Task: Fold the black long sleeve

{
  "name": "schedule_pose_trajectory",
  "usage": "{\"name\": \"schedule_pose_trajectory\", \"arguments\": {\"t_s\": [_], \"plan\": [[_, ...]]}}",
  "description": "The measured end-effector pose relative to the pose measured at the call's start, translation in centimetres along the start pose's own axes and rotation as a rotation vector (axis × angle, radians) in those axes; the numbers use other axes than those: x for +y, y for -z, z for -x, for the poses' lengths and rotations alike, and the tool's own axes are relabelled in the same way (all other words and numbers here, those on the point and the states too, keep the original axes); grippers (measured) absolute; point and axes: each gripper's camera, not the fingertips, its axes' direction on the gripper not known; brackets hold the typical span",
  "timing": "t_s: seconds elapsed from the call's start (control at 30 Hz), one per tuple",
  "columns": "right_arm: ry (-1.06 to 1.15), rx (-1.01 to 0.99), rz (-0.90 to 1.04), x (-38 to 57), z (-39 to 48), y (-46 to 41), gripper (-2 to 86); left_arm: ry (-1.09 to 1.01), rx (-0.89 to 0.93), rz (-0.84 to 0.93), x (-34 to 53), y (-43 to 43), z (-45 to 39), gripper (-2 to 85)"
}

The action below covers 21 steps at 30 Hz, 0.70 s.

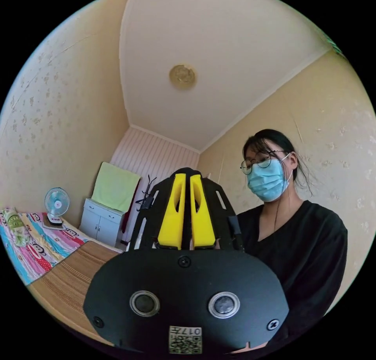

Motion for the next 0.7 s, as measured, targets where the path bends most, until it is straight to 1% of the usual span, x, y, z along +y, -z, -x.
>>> {"name": "schedule_pose_trajectory", "arguments": {"t_s": [0.03, 0.1, 0.13, 0.2, 0.27, 0.3, 0.37, 0.4, 0.47, 0.57, 0.63, 0.7], "plan": [[-0.058, 0.038, 0.046, 1.6, -1.8, -1.1, 13.1, -0.007, 0.002, -0.004, -0.3, 0.1, -0.3, -0.8], [-0.104, 0.085, 0.121, 3.9, -4.1, -3.4, 16.8, -0.024, 0.001, -0.015, -1.5, 0.7, -1.6, -0.8], [-0.120, 0.093, 0.167, 5.0, -5.4, -5.0, 17.8, -0.027, -0.007, -0.018, -1.8, 0.9, -1.9, -0.8], [-0.138, 0.098, 0.188, 6.0, -7.3, -7.1, 18.4, -0.050, -0.037, -0.018, -2.8, 1.6, -3.1, -0.8], [-0.141, 0.101, 0.214, 5.9, -8.7, -8.9, 18.2, -0.058, -0.047, -0.017, -3.5, 2.2, -3.6, -0.8], [-0.147, 0.134, 0.237, 5.3, -9.3, -9.6, 16.8, -0.062, -0.059, -0.020, -4.0, 2.8, -4.0, -0.8], [-0.112, 0.139, 0.195, 4.2, -9.4, -8.8, 9.7, -0.072, -0.104, -0.018, -4.7, 4.1, -4.6, -0.8], [-0.088, 0.132, 0.144, 3.4, -9.4, -7.3, 6.1, -0.083, -0.143, -0.015, -5.3, 5.2, -5.3, -0.8], [-0.096, 0.184, 0.097, 2.3, -9.6, -4.3, 5.3, -0.107, -0.194, -0.028, -6.0, 7.7, -6.6, -0.8], [-0.049, 0.150, -0.046, 1.5, -9.6, 2.9, 4.8, -0.119, -0.259, -0.002, -6.3, 12.4, -8.4, -0.8], [0.002, 0.056, -0.178, 2.0, -9.7, 9.3, 4.7, -0.103, -0.316, 0.046, -5.6, 15.2, -9.3, -0.8], [0.064, -0.024, -0.241, 2.5, -9.2, 13.2, 4.6, -0.061, -0.432, 0.104, -3.4, 17.8, -10.4, -0.8]]}}
